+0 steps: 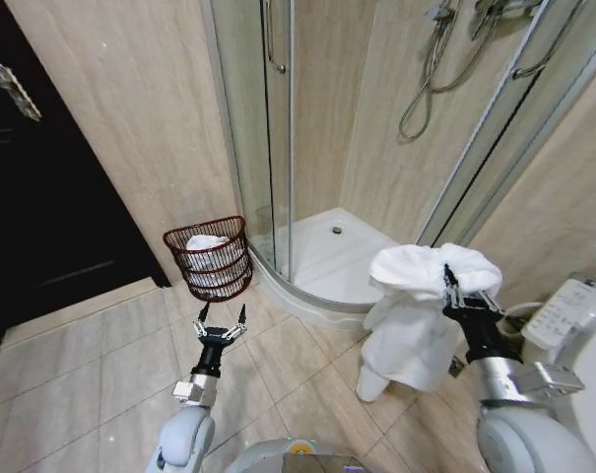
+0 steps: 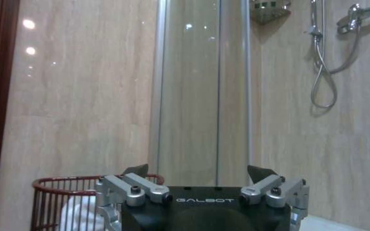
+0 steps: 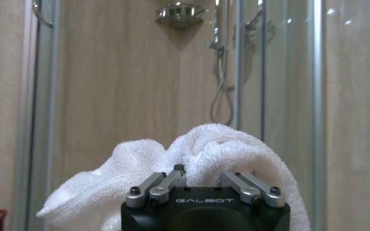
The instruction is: Discard the used towel into the hamper.
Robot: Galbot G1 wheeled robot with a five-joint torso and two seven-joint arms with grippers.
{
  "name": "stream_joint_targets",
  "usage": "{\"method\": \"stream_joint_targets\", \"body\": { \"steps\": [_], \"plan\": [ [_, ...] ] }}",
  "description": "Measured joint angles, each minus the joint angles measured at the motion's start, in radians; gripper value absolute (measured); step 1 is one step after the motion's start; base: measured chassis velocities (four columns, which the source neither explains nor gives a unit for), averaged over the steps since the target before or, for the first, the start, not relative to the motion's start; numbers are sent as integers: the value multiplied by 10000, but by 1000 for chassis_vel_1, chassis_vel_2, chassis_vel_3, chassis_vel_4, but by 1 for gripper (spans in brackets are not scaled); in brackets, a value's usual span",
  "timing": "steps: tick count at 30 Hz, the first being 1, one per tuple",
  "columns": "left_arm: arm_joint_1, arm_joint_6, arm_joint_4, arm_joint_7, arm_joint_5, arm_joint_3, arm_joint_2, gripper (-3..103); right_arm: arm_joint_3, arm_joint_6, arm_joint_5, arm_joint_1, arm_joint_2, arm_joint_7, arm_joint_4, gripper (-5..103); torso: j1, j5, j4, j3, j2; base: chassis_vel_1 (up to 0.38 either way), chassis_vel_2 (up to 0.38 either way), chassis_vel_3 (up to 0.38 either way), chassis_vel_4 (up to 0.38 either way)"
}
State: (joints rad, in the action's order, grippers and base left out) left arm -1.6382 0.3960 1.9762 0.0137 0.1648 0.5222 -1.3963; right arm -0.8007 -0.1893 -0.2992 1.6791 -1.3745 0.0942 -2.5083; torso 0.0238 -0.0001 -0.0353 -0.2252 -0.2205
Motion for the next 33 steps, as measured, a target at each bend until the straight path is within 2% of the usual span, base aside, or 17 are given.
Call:
{"method": "stream_joint_targets", "body": {
  "steps": [11,22,26,33],
  "plan": [
    [147,-77,-97,-17,27,-56,-2,100,290,-215,106,-49,-67,-109,52,18,0,1,0,0,0,60,66,66,74],
    [222,-122,-201,-150,51,55,-20,100,275,53,586,-56,-108,-325,70,18,40,0,-5,-86,-122,71,65,56,52],
    [237,-133,-230,-154,24,-48,-45,100,369,271,1152,-66,-203,-463,72,18,99,1,0,-188,-289,0,0,0,0],
    [299,-199,-242,-156,-55,-156,-41,100,436,315,1341,-227,-296,-486,78,18,189,2,-4,-389,-577,27,15,-11,-32]
  ]
}}
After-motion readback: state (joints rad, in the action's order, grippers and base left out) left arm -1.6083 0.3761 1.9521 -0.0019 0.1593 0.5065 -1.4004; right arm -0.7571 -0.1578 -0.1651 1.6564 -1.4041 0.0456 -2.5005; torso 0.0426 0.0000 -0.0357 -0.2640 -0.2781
